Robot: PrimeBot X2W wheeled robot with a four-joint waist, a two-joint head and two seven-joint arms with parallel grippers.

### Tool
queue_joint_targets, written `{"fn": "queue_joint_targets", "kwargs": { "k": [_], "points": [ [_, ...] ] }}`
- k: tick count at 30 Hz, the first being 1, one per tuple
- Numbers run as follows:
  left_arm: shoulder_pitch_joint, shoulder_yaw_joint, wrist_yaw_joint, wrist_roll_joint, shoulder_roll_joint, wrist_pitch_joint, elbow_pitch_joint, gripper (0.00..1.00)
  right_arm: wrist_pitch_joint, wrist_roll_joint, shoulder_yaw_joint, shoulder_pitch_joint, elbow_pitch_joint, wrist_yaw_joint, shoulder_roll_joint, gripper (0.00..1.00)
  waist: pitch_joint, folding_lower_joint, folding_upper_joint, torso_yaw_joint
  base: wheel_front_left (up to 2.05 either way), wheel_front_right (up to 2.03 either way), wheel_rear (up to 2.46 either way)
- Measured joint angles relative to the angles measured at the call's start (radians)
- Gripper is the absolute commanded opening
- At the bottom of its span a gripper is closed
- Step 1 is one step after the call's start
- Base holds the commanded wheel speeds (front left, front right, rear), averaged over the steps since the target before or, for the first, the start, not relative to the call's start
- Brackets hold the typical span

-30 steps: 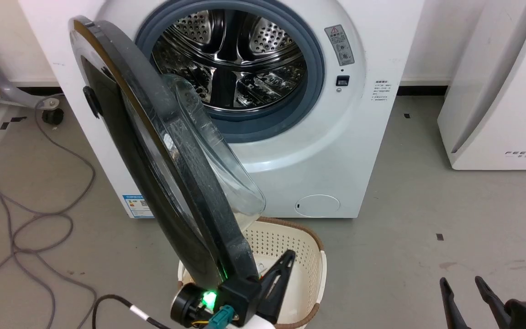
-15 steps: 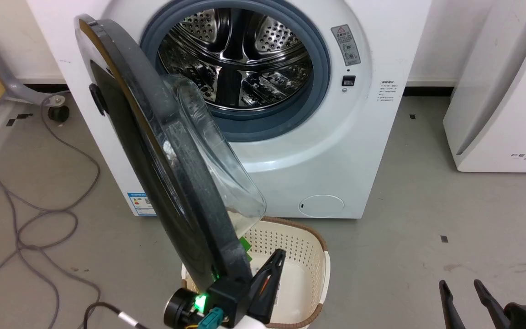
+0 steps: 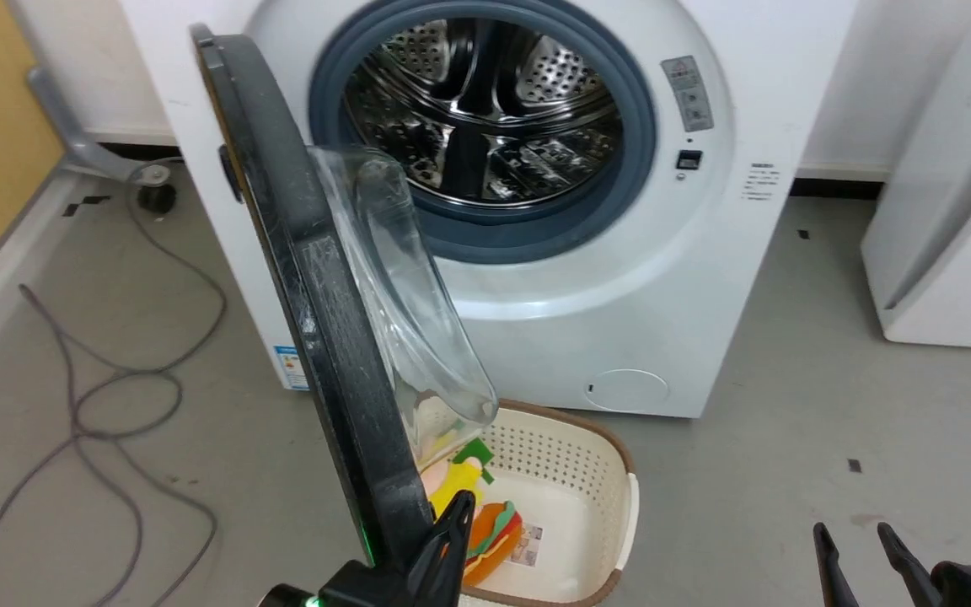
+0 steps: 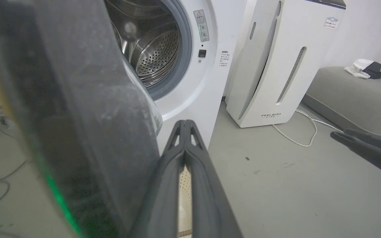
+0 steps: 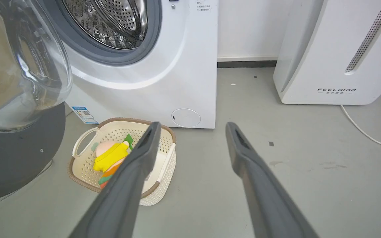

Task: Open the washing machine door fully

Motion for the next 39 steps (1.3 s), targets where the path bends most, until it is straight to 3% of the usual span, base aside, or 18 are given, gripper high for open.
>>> {"fn": "queue_joint_targets", "kwargs": {
  "k": [15, 25, 30, 39],
  "points": [
    [0.080, 0.077, 0.082, -0.009, 0.035, -0.005, -0.128, 0.00, 0.020, -0.001, -0.011, 0.001, -0.001, 0.000, 0.001, 1.00, 0.001, 0.0000, 0.0000, 0.147, 0.00, 0.00, 0.00],
    [0.100, 0.200, 0.134, -0.036, 0.077, -0.025, -0.122, 0.00, 0.021, -0.001, -0.011, 0.000, 0.001, 0.000, 0.001, 1.00, 0.003, 0.0001, 0.0000, 0.232, 0.00, 0.00, 0.00],
    [0.090, 0.285, 0.132, -0.074, 0.125, -0.054, -0.052, 0.00, 0.029, -0.001, -0.009, -0.001, 0.001, 0.000, 0.001, 1.00, 0.009, 0.0001, 0.0000, 0.236, 0.00, 0.00, 0.00],
    [-0.035, 0.443, 0.079, -0.160, 0.213, -0.132, 0.128, 0.00, 0.047, -0.003, -0.019, -0.003, -0.011, 0.000, 0.001, 1.00, 0.036, 0.0001, 0.0000, 0.217, 0.00, 0.00, 0.00]
  ]
}}
